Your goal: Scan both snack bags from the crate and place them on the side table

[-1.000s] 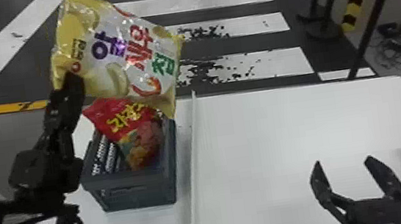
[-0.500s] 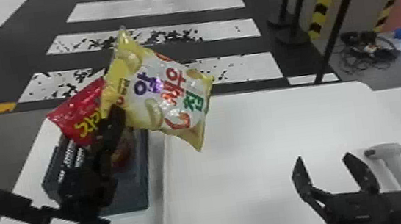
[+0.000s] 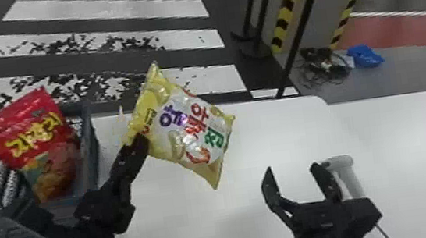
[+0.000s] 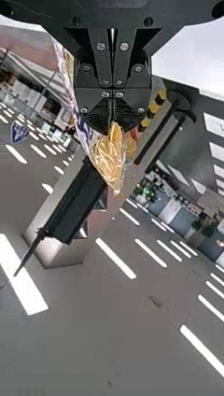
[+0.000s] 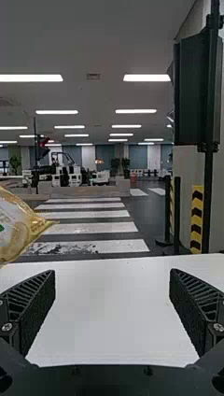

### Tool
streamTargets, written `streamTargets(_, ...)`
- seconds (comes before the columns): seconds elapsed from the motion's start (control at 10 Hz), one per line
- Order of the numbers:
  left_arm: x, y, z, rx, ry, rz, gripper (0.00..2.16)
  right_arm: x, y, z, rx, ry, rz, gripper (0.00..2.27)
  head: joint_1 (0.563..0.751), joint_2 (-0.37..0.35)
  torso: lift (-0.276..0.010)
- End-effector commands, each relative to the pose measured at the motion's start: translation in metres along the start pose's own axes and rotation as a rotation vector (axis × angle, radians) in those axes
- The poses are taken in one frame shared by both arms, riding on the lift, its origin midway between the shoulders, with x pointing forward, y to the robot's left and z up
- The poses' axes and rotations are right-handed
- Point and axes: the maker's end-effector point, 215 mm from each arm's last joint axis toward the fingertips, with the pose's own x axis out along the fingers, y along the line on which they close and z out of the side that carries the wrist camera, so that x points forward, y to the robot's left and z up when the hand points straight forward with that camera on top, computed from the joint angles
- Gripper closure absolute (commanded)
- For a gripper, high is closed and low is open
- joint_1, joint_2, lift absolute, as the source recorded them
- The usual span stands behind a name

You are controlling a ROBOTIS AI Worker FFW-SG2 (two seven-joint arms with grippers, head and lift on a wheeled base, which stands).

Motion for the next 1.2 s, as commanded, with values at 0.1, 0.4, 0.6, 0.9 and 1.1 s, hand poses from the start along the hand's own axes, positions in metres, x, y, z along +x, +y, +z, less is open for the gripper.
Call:
streamTargets(0.1, 0.005, -0.011, -0.057, -0.022, 0.102, -0.014, 2.14, 0.000, -0.004, 0.002, 0.001, -0.003, -0.005, 0.08, 0.695, -0.283, -0.095)
streamTargets(0.4, -0.001, -0.008, -0.113, -0.035, 0.230, -0.013, 2.14, 0.001, -0.006, 0.001, 0.007, -0.001, -0.010, 0.08, 0.695, -0.344, -0.095)
streamTargets(0.6, -0.007, -0.004, -0.146, -0.044, 0.340, 0.012, 1.18, 0.002, -0.006, 0.003, 0.006, -0.006, -0.009, 0.08, 0.695, -0.350, -0.095)
streamTargets(0.9, -0.003, -0.034, -0.140, 0.071, 0.370, -0.037, 0.03, 0.002, -0.006, 0.003, 0.008, -0.004, -0.010, 0.08, 0.695, -0.350, -0.095)
streamTargets(1.1, 0.005, -0.055, -0.112, 0.233, 0.350, -0.045, 0.03, 0.002, -0.010, 0.004, 0.009, -0.006, -0.015, 0.08, 0.695, -0.350, -0.095)
